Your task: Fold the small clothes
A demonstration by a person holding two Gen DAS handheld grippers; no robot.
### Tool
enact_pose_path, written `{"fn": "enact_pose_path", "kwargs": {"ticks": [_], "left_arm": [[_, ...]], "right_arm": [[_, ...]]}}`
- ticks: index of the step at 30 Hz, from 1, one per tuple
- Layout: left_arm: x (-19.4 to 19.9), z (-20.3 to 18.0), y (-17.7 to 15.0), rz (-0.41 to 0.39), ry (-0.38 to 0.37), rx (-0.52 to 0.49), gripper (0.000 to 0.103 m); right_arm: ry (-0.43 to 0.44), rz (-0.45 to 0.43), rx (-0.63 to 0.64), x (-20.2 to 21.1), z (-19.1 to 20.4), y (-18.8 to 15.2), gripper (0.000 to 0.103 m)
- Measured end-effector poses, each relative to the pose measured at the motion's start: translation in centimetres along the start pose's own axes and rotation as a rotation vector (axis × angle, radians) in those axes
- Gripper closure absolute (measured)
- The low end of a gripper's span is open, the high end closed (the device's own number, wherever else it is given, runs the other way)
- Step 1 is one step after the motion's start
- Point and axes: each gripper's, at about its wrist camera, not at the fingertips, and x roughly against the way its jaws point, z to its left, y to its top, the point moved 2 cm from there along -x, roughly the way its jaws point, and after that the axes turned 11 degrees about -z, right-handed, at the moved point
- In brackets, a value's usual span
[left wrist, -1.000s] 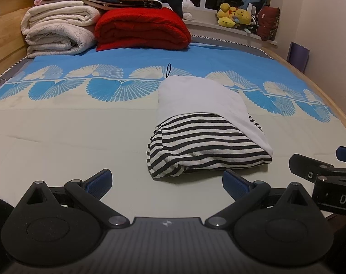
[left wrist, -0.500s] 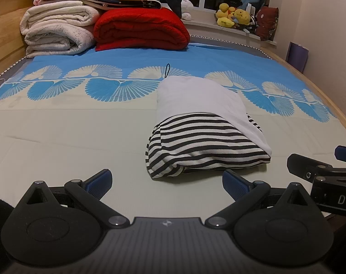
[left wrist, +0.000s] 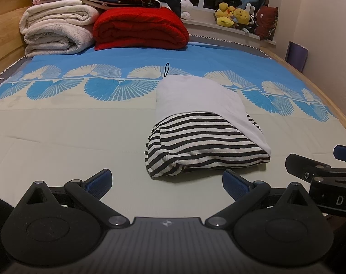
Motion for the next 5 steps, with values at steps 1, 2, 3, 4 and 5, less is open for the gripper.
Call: {"fn": "enact_pose_path", "kwargs": {"ticks": [1, 2, 3, 4, 5], "left_arm": [[0.02, -0.05, -0.03, 0.0, 0.0, 0.0, 0.0], [0.02, -0.04, -0.02, -0.001, -0.002, 0.0, 0.0], [0.04, -0.05, -0.02, -0.003, -0.003, 0.0, 0.0], [0.03, -0.08, -0.01, -0.003, -0.001, -0.002, 0.0], [0.03, -0.08, -0.04, -0.004, -0.002, -0.004, 0.0]], "right_arm": [[0.0, 0.0, 0.0, 0.0, 0.0, 0.0, 0.004], [0.001, 0.0, 0.0, -0.02, 0.01, 0.01, 0.004], [0.0, 0.0, 0.0, 0.0, 0.02, 0.01, 0.004], [0.0, 0.0, 0.0, 0.0, 0.03, 0.01, 0.004], [0.0, 0.0, 0.0, -0.03, 0.03, 0.01, 0.004]]}}
